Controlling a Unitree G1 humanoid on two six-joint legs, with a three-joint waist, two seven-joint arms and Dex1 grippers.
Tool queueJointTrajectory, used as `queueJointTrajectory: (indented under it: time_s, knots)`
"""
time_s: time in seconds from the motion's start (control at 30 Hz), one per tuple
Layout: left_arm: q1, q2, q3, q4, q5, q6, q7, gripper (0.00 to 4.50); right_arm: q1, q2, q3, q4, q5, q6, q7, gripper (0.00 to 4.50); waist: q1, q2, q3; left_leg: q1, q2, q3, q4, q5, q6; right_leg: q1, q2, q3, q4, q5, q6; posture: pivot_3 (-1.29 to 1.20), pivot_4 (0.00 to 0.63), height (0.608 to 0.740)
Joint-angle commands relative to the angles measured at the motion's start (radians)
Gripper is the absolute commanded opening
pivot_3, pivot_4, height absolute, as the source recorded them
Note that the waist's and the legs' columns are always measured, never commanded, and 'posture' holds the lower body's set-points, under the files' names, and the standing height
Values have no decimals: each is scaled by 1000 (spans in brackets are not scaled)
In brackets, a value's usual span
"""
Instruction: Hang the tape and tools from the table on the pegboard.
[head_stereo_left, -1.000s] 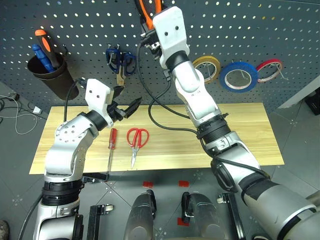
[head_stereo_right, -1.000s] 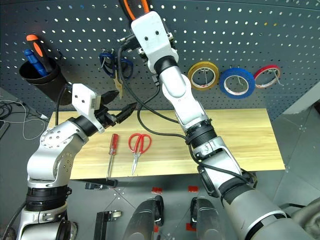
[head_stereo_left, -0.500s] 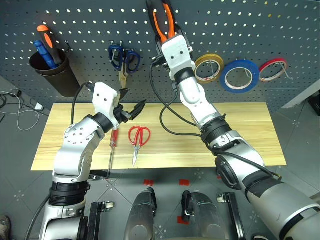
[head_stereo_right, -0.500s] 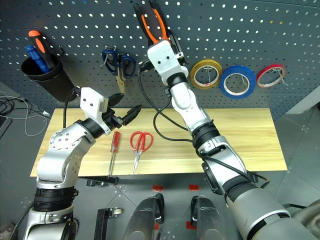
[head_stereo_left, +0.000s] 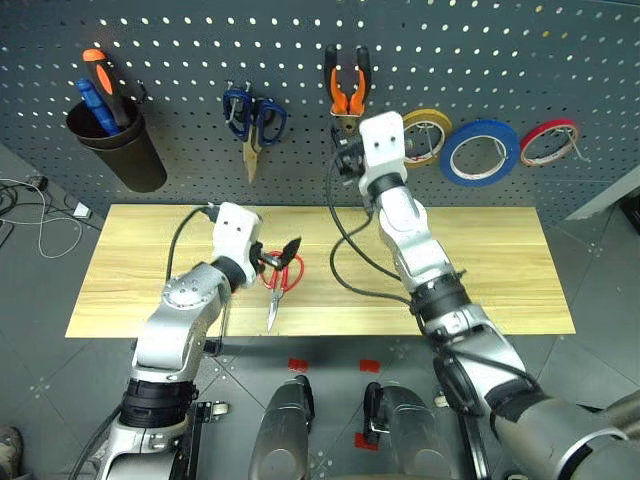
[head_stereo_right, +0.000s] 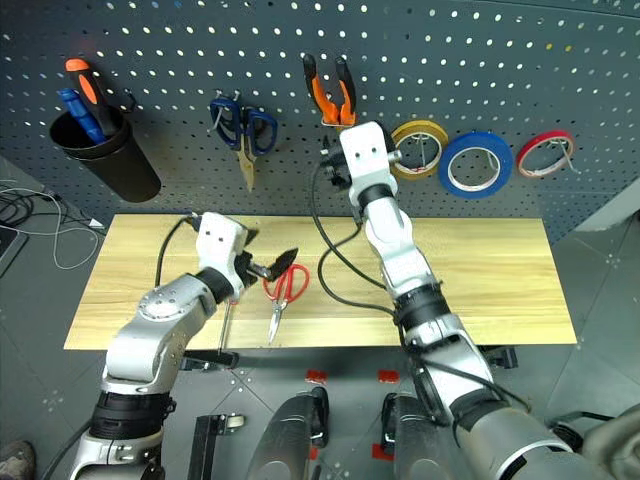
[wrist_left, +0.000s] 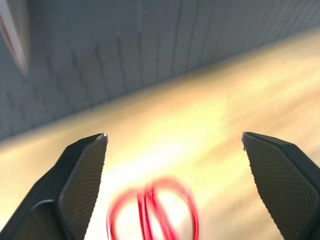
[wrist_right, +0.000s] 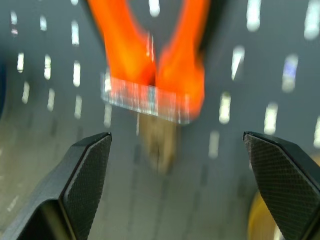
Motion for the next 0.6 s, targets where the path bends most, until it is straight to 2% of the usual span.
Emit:
queueJointTrajectory:
  time_s: [0.03, 0.13, 0.27, 0.43, 0.6]
  knots:
    - [33, -19, -26, -89, 20, 107, 52, 4486, 143, -38, 60, -332, 97, 219, 163, 4500, 0, 0, 0, 0, 0, 0, -1, 0, 0, 0, 0, 0, 0, 0, 0, 59, 343, 740]
    - [43, -30, -73, -60, 38, 204, 70, 4486, 294, -100, 96, -551, 188, 401, 270, 4500, 0, 0, 0, 0, 0, 0, -2, 0, 0, 0, 0, 0, -1, -1, 1, 43, 344, 740]
    - [30, -68, -108, 8, 57, 248, 94, 4486, 390, -160, 137, -690, 270, 556, 360, 4500, -7, 0, 0, 1, 0, -1, 0, 0, 0, 0, 0, 0, 1, -1, 1, 22, 345, 740]
    - [13, -125, -95, 31, 79, 343, 165, 4486, 422, -262, 203, -785, 327, 649, 478, 4500, -7, 0, 0, 1, 0, -1, 0, -1, 2, 0, 0, 0, 2, -2, 3, -1, 342, 740]
    - [11, -147, -59, 13, 96, 363, 215, 4486, 412, -314, 221, -783, 323, 656, 512, 4500, -7, 0, 0, 1, 0, -1, 0, 0, 1, 0, 0, 0, 1, -1, 3, -4, 337, 740]
